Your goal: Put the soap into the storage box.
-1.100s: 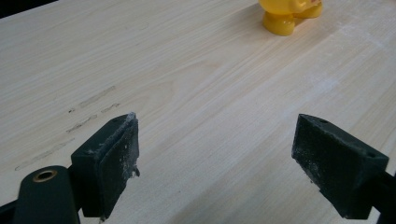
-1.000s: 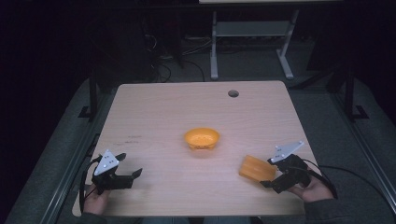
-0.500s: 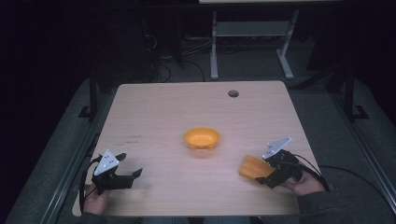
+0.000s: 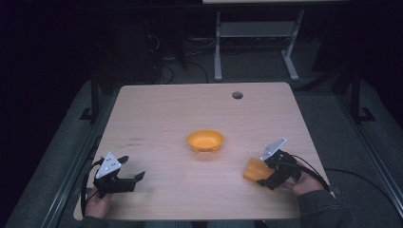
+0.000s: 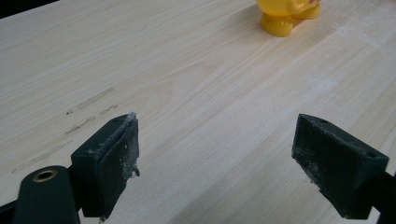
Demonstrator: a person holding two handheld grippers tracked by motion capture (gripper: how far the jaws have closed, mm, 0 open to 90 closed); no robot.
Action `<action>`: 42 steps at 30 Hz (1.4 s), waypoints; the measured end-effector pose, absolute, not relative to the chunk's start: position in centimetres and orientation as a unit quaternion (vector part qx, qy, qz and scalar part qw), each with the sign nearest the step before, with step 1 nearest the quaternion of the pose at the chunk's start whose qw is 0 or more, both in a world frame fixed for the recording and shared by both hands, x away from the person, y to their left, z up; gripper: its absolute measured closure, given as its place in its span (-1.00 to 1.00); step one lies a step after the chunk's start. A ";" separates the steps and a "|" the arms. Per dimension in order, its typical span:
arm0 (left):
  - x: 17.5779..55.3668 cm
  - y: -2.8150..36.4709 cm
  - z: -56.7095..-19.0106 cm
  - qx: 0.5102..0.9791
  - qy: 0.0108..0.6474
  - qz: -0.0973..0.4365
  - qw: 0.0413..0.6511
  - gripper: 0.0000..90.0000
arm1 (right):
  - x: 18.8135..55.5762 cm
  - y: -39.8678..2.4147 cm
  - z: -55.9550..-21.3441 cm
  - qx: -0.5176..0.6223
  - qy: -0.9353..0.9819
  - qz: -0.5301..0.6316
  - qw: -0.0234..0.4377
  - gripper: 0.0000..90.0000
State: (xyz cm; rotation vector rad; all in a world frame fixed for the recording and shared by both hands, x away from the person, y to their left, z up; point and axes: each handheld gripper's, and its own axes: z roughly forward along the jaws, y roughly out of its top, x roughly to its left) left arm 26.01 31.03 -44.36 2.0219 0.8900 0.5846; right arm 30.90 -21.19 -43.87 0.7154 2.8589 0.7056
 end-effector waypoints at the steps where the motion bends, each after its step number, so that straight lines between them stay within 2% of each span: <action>1: 26.0 31.0 -44.4 0.805 0.354 0.233 0.415 -0.68 | 31.0 -21.1 -44.0 0.236 0.943 0.230 0.056 -0.68; 28: 26.0 31.0 -44.3 0.803 0.353 0.234 0.419 -0.68 | 31.6 -20.3 -45.3 0.231 0.950 0.205 0.042 -0.56; 42: 26.0 31.1 -44.2 0.803 0.356 0.234 0.417 -0.68 | 31.5 -20.0 -43.8 0.201 0.954 0.216 0.053 -0.54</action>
